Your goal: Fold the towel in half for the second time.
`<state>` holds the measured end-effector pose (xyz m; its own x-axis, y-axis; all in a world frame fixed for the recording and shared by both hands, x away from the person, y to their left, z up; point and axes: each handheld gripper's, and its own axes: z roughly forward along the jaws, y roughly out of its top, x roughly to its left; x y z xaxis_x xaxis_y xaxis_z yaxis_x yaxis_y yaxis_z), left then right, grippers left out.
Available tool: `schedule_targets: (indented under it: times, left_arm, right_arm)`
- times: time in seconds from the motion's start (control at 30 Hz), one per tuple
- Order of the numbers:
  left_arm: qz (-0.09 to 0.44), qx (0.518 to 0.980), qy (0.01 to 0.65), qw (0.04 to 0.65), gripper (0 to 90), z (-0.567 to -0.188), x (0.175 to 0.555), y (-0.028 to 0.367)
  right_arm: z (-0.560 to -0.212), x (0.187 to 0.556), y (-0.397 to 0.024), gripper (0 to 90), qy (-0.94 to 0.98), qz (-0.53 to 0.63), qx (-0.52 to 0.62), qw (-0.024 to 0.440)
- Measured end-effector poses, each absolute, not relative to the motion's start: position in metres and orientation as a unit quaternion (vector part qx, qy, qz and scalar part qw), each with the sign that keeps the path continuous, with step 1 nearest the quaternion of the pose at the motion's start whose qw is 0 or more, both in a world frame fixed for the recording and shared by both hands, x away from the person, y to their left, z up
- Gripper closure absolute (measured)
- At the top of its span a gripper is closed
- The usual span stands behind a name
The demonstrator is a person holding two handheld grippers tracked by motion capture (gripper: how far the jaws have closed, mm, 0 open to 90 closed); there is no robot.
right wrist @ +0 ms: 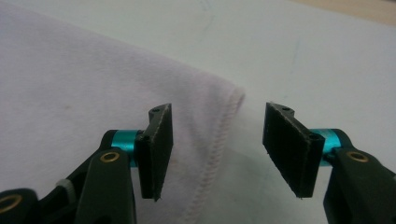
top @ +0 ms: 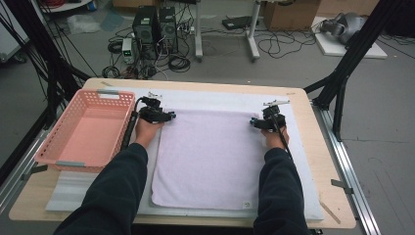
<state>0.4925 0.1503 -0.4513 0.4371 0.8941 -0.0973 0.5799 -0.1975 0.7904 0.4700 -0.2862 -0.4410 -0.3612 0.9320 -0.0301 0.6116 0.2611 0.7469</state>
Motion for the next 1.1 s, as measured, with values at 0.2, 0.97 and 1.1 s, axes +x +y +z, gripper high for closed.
schedule_targets:
  times: [0.2, 0.97, 1.1]
  left_arm:
    - [0.171, 0.763, 0.463, 0.416, 83.3, -0.451, 0.491, 0.151]
    - [0.209, 0.680, 0.406, 0.574, 84.6, -0.405, 0.441, 0.167]
    - [0.225, 0.681, 0.381, 0.584, 84.7, -0.398, 0.419, 0.163]
  right_arm:
    - [-0.448, 0.474, -0.291, 72.7, 0.742, 0.354, 0.530, 0.208]
    - [-0.392, 0.423, -0.300, 87.1, 0.716, 0.488, 0.421, 0.268]
    - [-0.388, 0.406, -0.300, 87.1, 0.709, 0.509, 0.410, 0.265]
